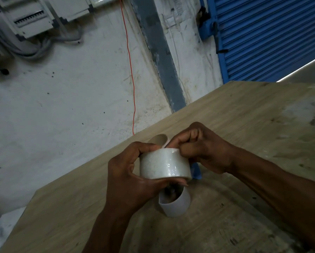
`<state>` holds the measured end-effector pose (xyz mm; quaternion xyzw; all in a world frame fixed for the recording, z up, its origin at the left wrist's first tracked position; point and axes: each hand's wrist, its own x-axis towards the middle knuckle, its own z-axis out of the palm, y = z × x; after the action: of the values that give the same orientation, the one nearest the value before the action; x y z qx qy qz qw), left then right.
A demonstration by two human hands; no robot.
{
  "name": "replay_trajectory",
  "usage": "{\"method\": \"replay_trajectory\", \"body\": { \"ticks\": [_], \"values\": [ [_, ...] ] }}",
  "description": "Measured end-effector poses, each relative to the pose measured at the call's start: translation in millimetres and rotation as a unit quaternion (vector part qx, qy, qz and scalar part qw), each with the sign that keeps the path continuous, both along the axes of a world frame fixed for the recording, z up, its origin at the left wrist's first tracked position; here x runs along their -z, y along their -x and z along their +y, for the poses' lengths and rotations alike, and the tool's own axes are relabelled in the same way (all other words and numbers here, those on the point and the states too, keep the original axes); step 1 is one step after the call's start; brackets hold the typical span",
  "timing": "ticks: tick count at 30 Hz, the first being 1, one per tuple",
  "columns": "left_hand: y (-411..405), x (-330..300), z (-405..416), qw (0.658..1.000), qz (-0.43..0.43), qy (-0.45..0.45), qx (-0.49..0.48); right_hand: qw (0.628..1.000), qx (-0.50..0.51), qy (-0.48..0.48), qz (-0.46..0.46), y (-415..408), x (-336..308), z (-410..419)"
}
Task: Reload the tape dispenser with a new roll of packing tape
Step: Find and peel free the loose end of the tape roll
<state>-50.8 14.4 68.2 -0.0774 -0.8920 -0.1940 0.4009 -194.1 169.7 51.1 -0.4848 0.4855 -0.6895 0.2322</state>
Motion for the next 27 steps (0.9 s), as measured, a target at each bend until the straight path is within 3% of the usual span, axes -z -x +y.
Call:
{"method": "replay_trajectory", "body": {
  "ticks": [10, 27],
  "values": [
    [-2, -6, 4, 0.999, 0.014, 0.052, -0.009, 0.992, 0.044, -0.098, 0.069, -21, -31, -5],
    [-15, -22, 7, 0.996, 0.052, -0.066, 0.031, 0.987, -0.012, -0.142, 0.077, -22, -53, 30]
  ]
}}
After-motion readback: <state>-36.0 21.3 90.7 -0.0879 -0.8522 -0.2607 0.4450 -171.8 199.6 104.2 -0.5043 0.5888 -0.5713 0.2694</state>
